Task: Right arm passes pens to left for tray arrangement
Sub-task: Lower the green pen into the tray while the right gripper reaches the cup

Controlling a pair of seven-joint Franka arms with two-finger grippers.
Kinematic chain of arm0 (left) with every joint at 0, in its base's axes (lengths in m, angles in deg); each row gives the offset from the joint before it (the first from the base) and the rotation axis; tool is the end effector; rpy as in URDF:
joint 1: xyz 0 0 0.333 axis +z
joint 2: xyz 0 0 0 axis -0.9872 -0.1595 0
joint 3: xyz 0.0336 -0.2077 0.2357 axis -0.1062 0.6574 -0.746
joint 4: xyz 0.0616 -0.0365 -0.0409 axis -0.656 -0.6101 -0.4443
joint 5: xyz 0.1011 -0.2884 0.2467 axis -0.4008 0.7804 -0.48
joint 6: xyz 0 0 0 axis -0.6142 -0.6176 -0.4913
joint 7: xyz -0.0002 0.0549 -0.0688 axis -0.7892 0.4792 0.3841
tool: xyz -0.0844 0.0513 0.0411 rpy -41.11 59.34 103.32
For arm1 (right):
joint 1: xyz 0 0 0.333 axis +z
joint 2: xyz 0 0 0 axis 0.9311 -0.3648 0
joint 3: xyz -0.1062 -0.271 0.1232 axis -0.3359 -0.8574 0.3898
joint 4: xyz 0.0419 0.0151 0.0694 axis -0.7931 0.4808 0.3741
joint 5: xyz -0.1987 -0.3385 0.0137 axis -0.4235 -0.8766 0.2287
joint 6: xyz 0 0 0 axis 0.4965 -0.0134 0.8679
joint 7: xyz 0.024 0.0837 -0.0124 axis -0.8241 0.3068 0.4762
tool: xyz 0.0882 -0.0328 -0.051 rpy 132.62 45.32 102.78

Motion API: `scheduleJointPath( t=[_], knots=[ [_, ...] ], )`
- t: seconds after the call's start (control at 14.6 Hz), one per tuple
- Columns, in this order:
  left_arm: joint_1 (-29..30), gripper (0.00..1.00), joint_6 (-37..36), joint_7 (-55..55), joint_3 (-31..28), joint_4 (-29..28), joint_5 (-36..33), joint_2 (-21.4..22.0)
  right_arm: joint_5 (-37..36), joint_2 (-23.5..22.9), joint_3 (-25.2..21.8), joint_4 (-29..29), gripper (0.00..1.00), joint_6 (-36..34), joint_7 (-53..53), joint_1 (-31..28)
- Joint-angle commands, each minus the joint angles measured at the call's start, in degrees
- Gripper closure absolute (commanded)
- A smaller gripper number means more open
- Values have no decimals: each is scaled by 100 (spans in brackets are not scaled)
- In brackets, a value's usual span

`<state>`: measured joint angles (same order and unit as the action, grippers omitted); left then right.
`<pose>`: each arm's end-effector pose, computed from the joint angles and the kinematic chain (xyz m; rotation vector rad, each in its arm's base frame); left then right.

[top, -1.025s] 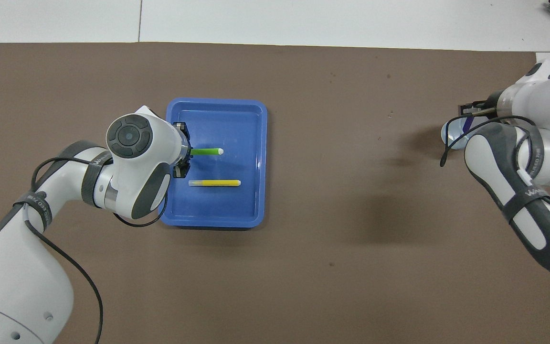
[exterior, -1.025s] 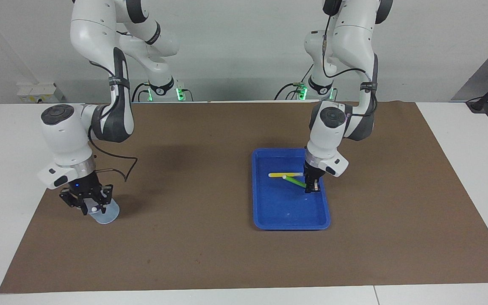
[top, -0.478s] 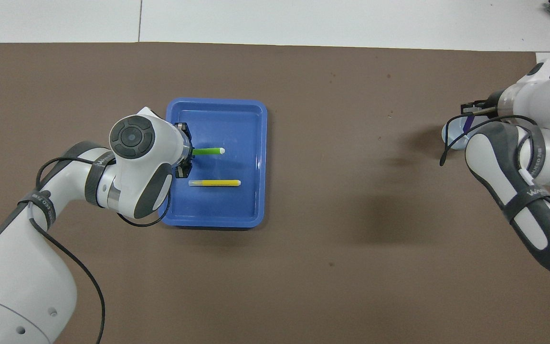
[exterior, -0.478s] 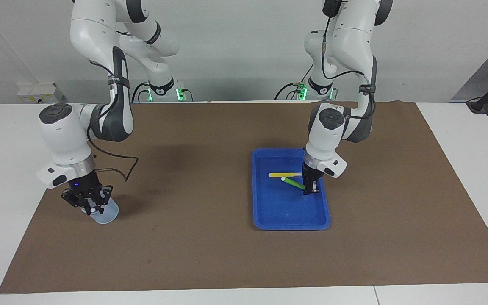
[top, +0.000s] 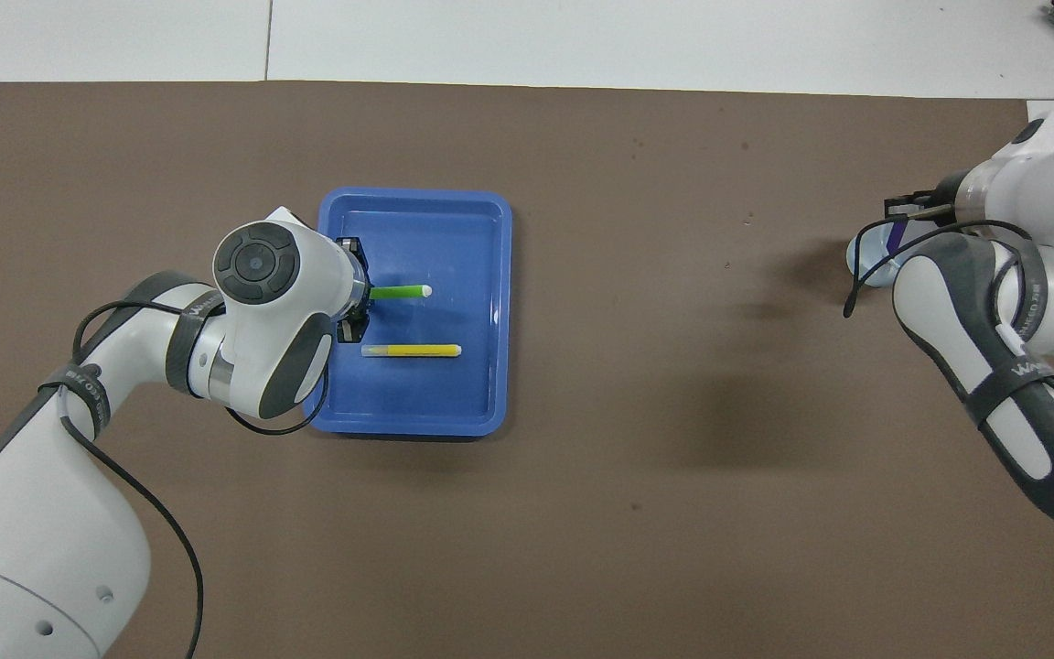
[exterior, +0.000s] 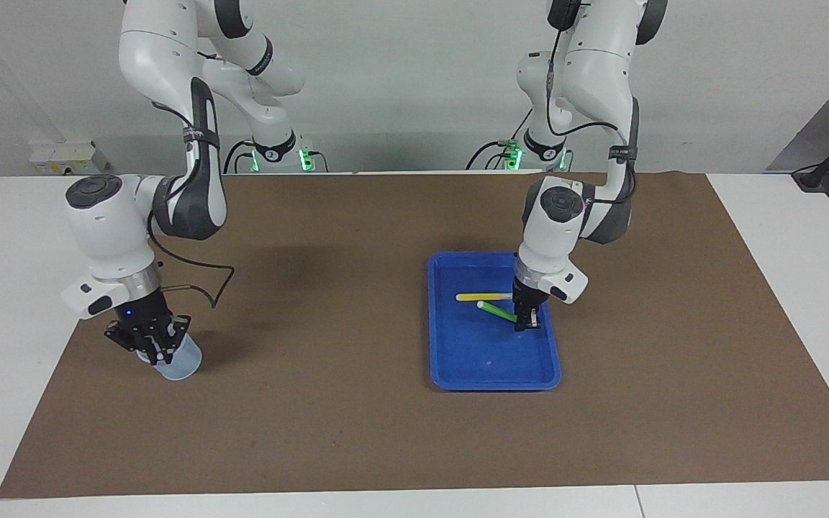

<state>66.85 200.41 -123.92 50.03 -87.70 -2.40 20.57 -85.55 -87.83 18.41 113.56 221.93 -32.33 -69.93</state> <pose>0.5858 -0.2336 0.3054 2.1822 2.0805 0.1124 0.6682 -0.0747 0.3831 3.0104 0.1606 0.4937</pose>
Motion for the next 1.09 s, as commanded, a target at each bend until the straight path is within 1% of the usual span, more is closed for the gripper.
scheduleJointPath(
  t=[0.0, 0.14, 0.34, 0.68, 0.75, 0.89, 0.96, 1.03],
  knots=[
    [-53, 100, -87, -154, -18, -2, -144, 0, 147, 82, 20, 90, 100, 70, 186, -35],
    [-53, 100, -219, -163, -18, 7, -144, 9, 147, 126, 20, 90, 100, 44, 142, -35],
    [-53, 100, -263, -286, -18, 15, -144, 9, 147, 336, 20, 90, 100, -140, 116, -26],
    [-132, 100, -307, -453, -27, 7, -144, 18, 147, 960, 20, 90, 100, -667, 89, -9],
    [-132, 99, -307, -444, -27, 7, -144, 18, 147, 1091, 20, 90, 100, -764, 89, 9],
    [-123, 71, -299, -436, -27, 7, -144, 18, 147, 1294, 20, 72, 100, -861, 89, 18],
    [-123, 50, -281, -436, -27, 15, -153, 18, 147, 1365, 37, 46, 100, -966, 72, 18],
    [-123, 31, -281, -427, -27, 16, -153, 18, 147, 1374, 46, -15, 100, -1115, -24, 18]
  ],
)
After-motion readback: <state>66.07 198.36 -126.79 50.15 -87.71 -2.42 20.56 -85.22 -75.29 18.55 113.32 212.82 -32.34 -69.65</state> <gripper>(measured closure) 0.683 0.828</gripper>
